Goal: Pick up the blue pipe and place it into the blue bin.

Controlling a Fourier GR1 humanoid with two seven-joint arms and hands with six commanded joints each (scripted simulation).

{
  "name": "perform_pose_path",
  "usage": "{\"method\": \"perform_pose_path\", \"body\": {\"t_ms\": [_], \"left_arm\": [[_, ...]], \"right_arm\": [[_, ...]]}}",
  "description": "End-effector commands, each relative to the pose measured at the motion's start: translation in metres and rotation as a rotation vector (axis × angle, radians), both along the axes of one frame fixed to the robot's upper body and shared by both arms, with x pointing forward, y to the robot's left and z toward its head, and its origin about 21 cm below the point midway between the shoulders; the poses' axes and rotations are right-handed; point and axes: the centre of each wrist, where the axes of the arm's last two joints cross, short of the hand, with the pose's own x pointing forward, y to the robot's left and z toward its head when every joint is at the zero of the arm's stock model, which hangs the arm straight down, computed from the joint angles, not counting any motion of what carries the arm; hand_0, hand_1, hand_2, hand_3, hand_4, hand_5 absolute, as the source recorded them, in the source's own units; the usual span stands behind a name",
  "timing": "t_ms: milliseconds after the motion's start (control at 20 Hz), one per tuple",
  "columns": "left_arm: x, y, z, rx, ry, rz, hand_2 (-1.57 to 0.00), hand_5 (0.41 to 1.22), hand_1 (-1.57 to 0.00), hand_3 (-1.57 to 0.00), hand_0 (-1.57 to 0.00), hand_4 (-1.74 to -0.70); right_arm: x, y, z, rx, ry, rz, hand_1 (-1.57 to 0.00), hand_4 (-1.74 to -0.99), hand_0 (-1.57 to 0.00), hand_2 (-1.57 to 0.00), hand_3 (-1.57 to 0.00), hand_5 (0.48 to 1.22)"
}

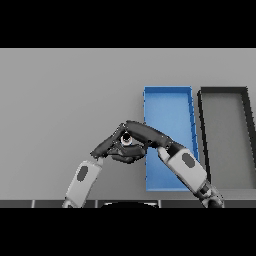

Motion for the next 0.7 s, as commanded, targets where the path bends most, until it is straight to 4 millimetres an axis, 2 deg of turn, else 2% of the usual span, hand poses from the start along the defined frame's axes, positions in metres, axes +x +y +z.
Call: {"method": "perform_pose_path", "body": {"t_ms": [0, 150, 250, 350, 500, 650], "left_arm": [[0.000, -0.004, 0.000, 0.001, -0.001, 0.006, -0.04, 0.495, -0.04, -0.03, -0.04, -0.94], [-0.002, -0.005, -0.004, 0.012, 0.000, -0.003, -0.02, 0.474, -0.02, -0.02, -0.02, -0.92], [-0.001, -0.005, -0.003, 0.006, -0.001, 0.000, -0.01, 0.464, -0.01, -0.01, -0.01, -0.91], [0.001, -0.006, -0.002, 0.017, 0.009, -0.001, -0.01, 0.450, -0.01, -0.01, -0.01, -0.91], [-0.003, -0.004, -0.005, 0.028, 0.028, 0.006, 0.00, 0.437, 0.00, 0.00, 0.00, -0.91], [-0.003, -0.003, 0.000, 0.034, 0.020, 0.011, 0.00, 0.432, 0.00, 0.00, 0.00, -0.90]], "right_arm": [[0.000, 0.001, 0.001, 0.020, 0.033, 0.007, -1.57, -1.741, -1.57, -1.57, -1.57, 1.220], [0.000, -0.004, 0.018, 0.064, 0.098, 0.008, -1.57, -1.741, -1.57, -1.57, -1.57, 1.221], [0.001, -0.006, 0.039, 0.100, 0.123, 0.016, -1.57, -1.741, -1.57, -1.57, -1.57, 1.221], [0.011, -0.009, 0.063, 0.131, 0.141, 0.020, -1.57, -1.741, -1.57, -1.57, -1.57, 1.221], [0.025, -0.014, 0.109, 0.214, 0.084, 0.063, -1.57, -1.741, -1.57, -1.57, -1.57, 1.221], [0.037, -0.029, 0.141, 0.294, 0.001, -0.091, -1.57, -1.741, -1.57, -1.57, -1.57, 1.221]]}}
